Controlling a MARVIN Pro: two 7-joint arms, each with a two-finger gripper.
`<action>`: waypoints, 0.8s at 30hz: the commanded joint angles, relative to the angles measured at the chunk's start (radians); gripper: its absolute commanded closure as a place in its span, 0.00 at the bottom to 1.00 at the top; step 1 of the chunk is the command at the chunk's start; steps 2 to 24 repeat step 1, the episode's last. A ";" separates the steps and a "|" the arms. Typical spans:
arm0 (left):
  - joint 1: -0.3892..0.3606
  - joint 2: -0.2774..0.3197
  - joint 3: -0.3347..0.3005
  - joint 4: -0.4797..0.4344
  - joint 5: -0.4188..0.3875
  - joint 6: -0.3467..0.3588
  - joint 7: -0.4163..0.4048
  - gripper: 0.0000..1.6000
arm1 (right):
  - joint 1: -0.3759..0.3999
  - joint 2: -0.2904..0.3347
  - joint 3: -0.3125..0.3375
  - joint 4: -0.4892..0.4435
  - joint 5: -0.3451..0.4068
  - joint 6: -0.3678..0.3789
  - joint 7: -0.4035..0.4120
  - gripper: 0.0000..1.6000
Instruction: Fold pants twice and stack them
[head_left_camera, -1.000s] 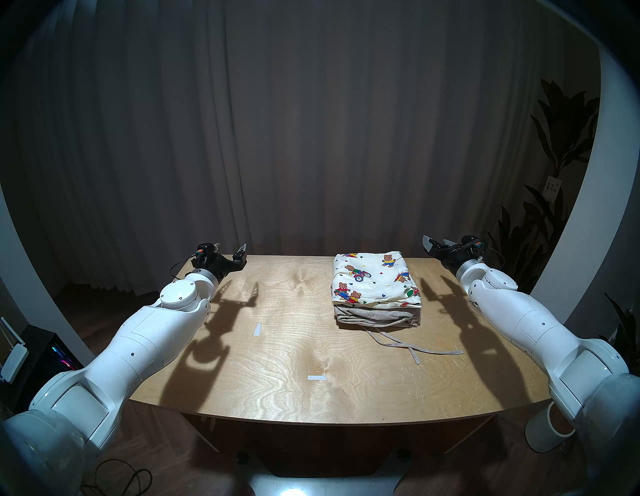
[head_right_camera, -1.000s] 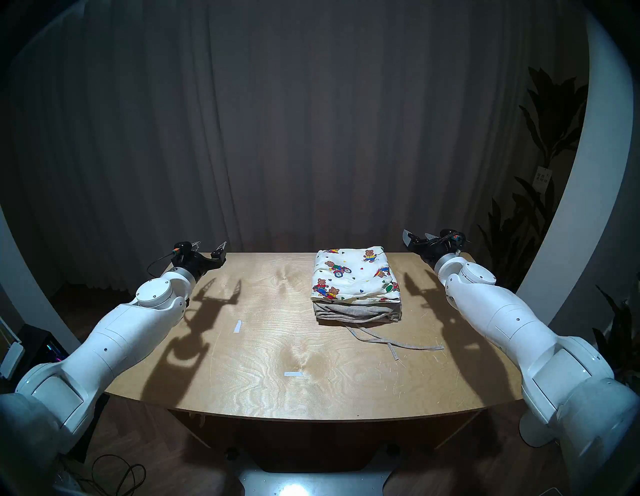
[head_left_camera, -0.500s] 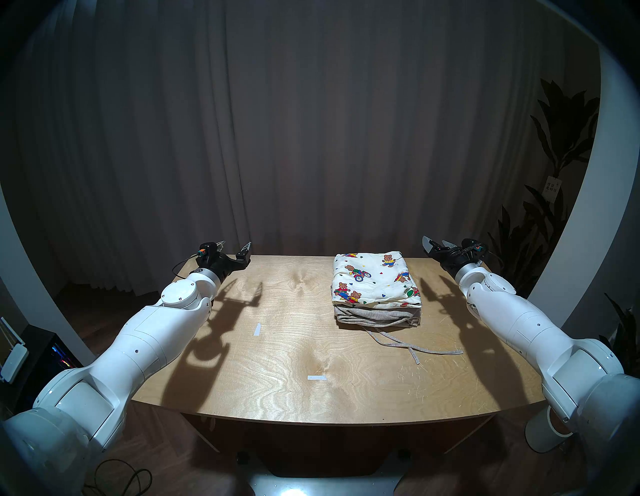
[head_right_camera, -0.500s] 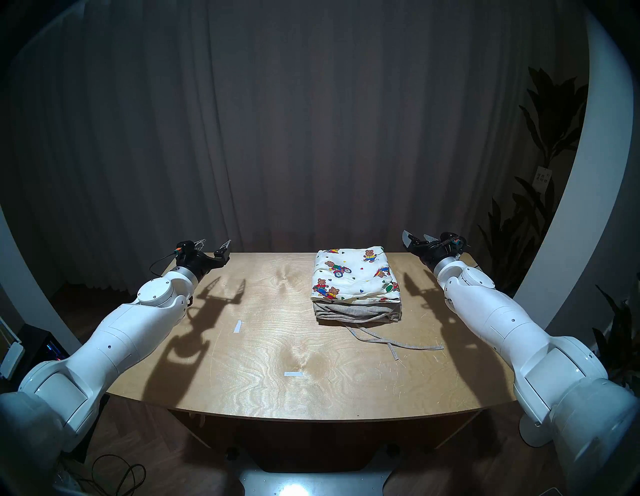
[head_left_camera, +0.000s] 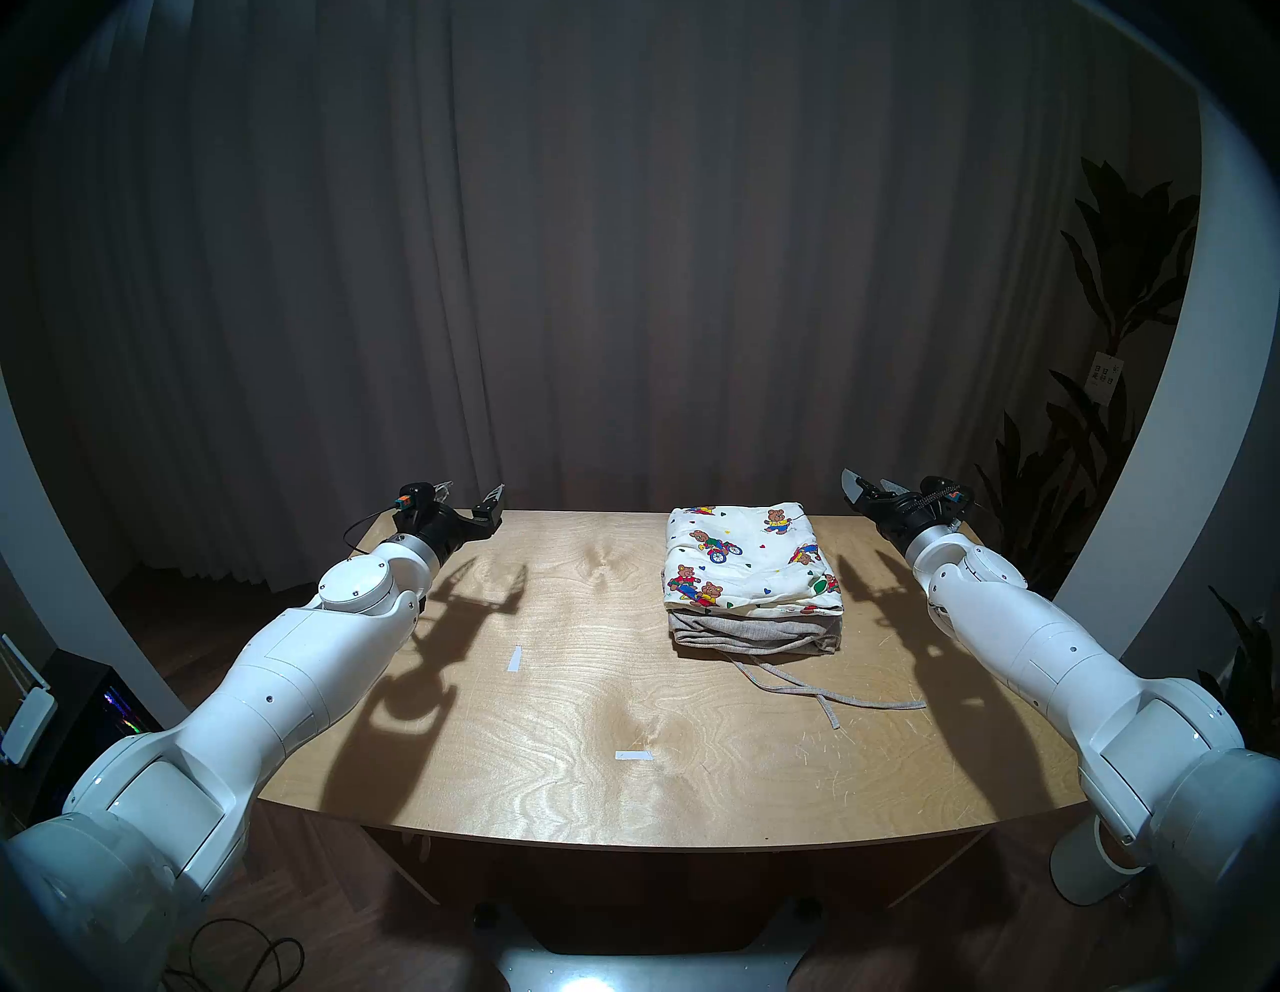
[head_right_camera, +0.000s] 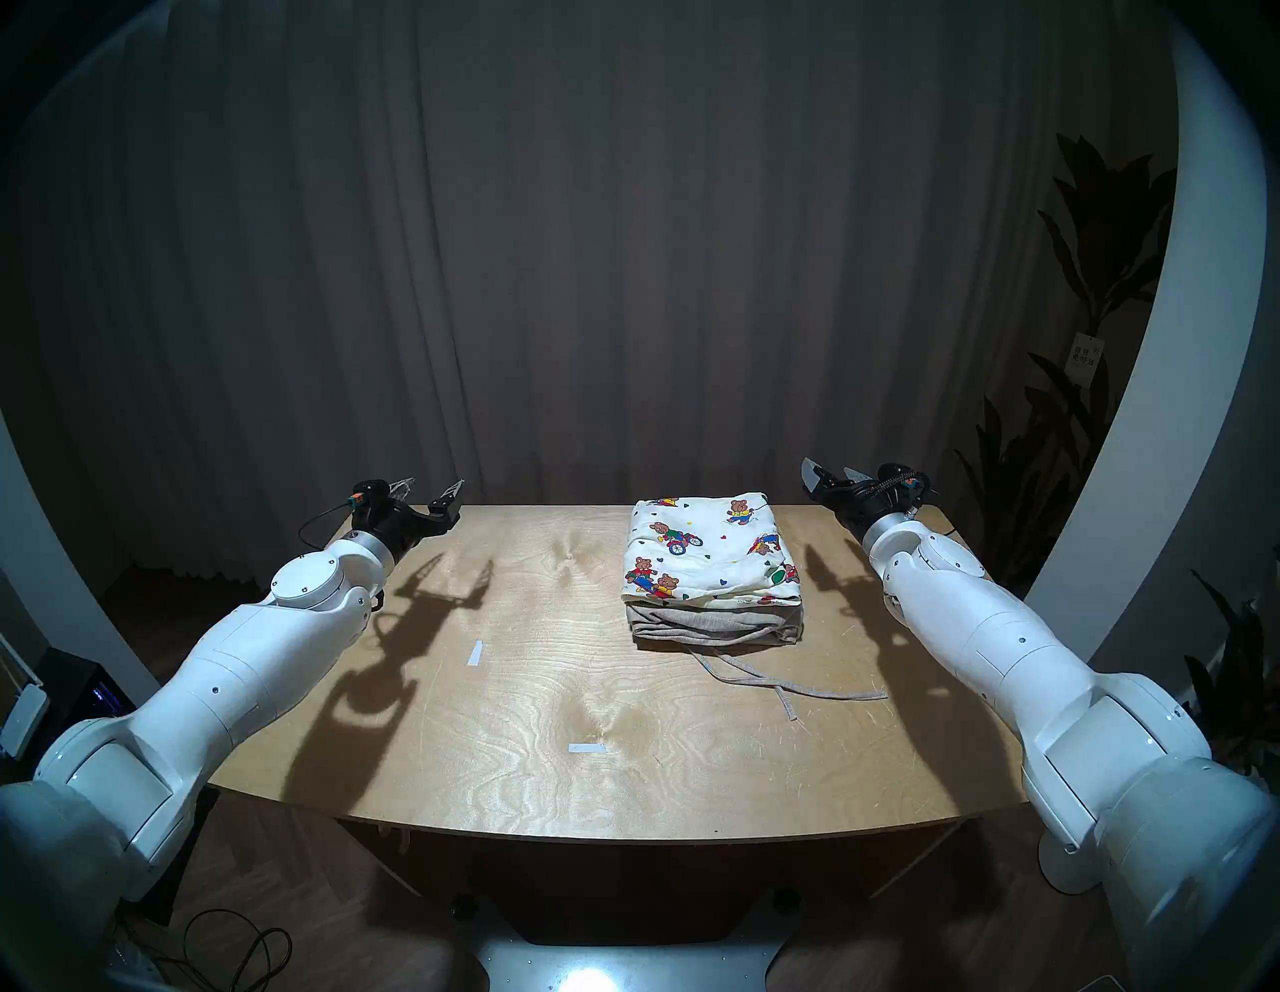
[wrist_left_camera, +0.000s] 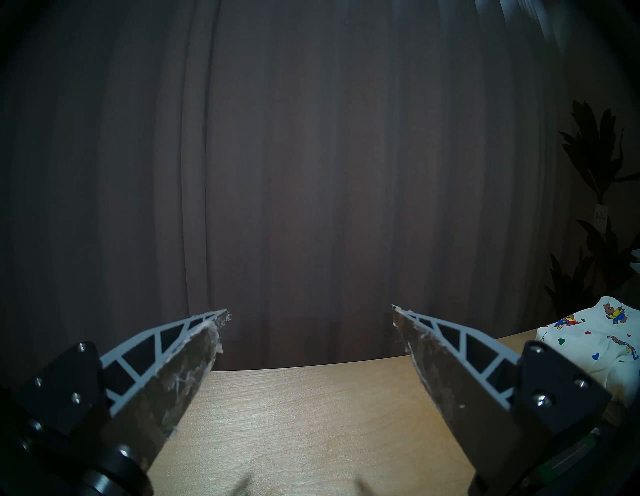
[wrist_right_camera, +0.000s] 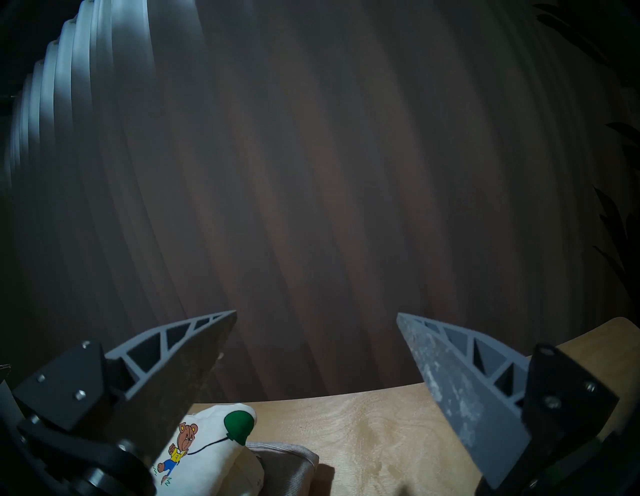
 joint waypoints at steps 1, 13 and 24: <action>-0.035 0.000 -0.009 -0.011 0.006 -0.005 -0.001 0.00 | 0.020 0.004 0.008 -0.012 -0.001 -0.008 0.000 0.00; -0.035 0.000 -0.009 -0.011 0.006 -0.005 -0.001 0.00 | 0.020 0.004 0.008 -0.012 -0.001 -0.008 0.000 0.00; -0.035 0.000 -0.009 -0.011 0.006 -0.005 -0.001 0.00 | 0.020 0.004 0.008 -0.012 -0.001 -0.008 0.000 0.00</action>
